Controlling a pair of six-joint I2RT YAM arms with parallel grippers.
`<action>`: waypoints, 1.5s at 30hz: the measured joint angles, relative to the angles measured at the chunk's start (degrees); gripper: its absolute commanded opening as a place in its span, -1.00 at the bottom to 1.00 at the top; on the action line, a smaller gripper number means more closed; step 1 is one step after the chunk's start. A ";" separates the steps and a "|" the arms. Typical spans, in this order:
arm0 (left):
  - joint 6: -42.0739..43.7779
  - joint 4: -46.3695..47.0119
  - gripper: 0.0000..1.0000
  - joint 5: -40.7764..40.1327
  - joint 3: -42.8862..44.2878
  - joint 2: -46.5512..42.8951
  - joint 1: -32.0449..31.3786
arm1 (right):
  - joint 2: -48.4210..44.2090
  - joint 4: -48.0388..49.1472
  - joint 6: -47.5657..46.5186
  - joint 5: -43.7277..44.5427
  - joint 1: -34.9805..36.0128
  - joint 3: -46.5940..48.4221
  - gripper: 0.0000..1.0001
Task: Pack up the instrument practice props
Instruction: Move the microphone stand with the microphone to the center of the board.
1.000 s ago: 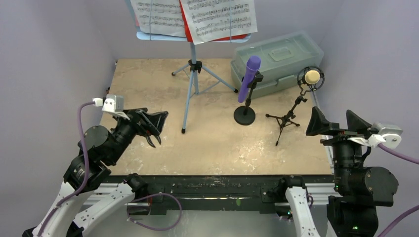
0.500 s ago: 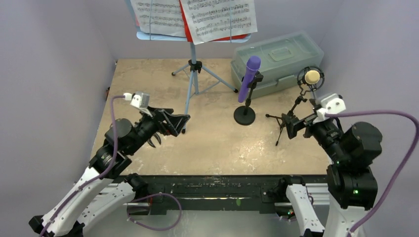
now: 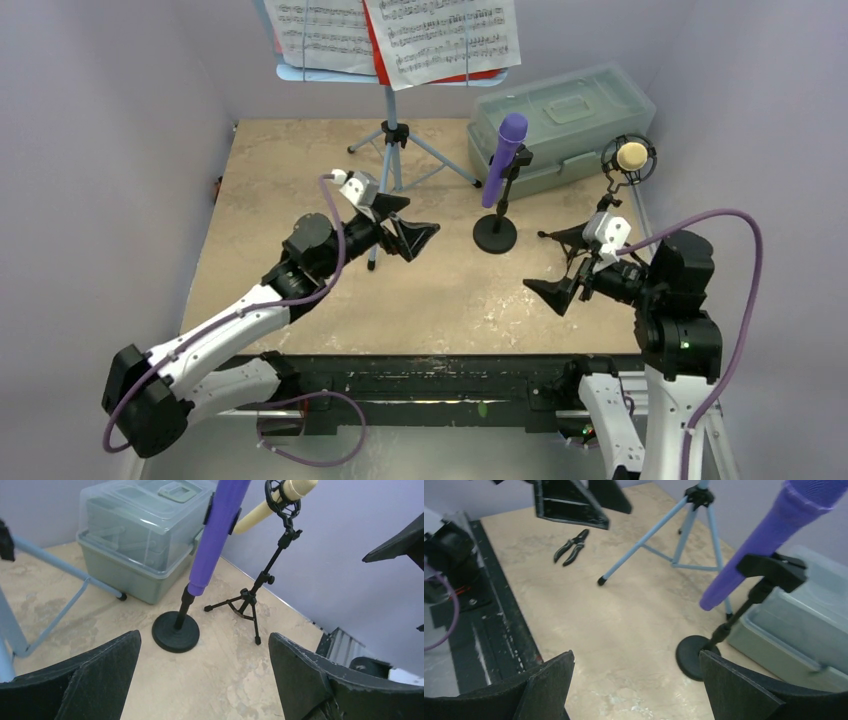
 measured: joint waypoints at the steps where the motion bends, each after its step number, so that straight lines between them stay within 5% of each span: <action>1: 1.29 2.16 0.99 0.39 -0.17 1.55 -0.46 | 0.00 -0.48 -1.79 -2.36 -0.04 -1.68 0.98; 12: 23.52 26.16 1.00 -1.92 1.53 24.63 -8.66 | -3.04 -2.34 -18.95 -15.28 -0.66 -16.55 0.98; 29: 26.03 44.39 0.88 -0.02 18.84 47.25 -8.66 | -3.02 0.90 -28.13 -18.36 -1.22 -23.21 0.98; 37: 25.55 44.85 0.61 -0.02 24.70 50.71 -8.87 | -3.02 1.11 -28.48 -18.60 -1.11 -23.41 0.98; 45: 25.33 44.22 0.10 -1.55 27.89 52.50 -8.98 | -2.99 1.38 -28.61 -18.60 -1.01 -23.41 0.98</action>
